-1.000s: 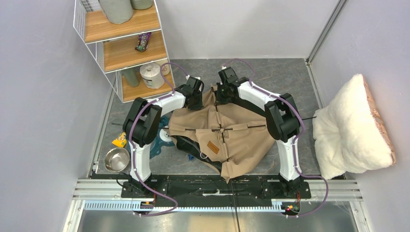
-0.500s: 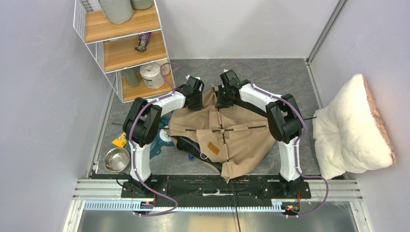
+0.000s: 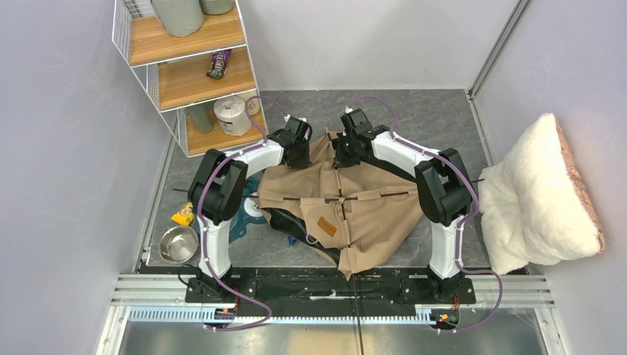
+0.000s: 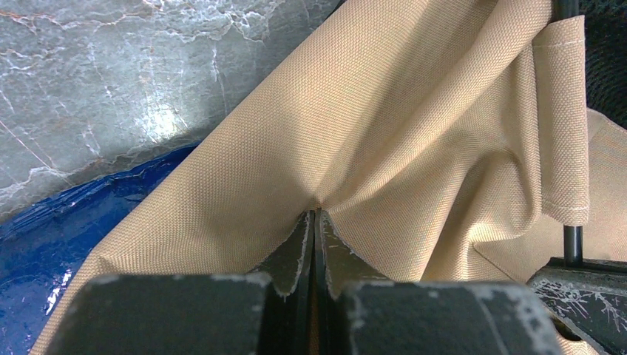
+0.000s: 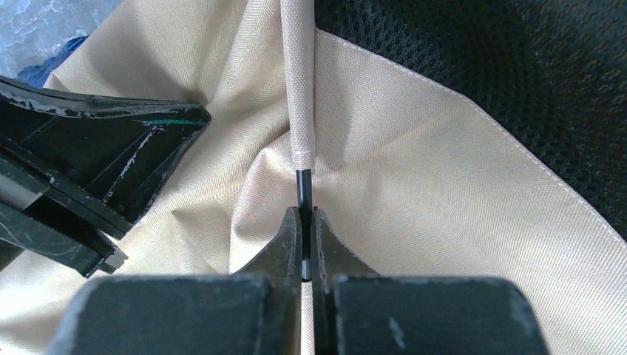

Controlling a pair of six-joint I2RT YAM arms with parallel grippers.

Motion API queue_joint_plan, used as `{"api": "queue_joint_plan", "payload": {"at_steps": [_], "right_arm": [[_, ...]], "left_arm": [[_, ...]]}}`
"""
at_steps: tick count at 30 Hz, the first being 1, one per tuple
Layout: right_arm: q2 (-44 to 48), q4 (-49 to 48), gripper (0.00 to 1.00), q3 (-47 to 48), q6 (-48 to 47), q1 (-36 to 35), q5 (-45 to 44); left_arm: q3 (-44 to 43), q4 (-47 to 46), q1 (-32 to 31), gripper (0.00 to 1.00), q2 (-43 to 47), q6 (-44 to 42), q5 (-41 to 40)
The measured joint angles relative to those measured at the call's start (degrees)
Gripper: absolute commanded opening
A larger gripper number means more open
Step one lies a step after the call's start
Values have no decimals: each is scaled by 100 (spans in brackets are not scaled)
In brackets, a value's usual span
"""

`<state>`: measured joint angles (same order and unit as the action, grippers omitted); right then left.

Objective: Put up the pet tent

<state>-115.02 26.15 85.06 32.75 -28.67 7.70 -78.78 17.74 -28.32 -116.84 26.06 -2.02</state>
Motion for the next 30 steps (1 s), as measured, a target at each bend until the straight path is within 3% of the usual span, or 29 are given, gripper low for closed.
{"api": "queue_joint_plan", "payload": {"at_steps": [23, 27, 30], "right_arm": [[-682, 317, 0, 964, 2, -4, -72], [-680, 365, 22, 979, -7, -4, -103], [-678, 376, 29, 973, 2, -4, -116]], "left_arm": [[-2, 0, 0, 2, 0, -4, 2], [-2, 0, 0, 2, -2, -4, 2], [-2, 0, 0, 2, -2, -4, 2]]}}
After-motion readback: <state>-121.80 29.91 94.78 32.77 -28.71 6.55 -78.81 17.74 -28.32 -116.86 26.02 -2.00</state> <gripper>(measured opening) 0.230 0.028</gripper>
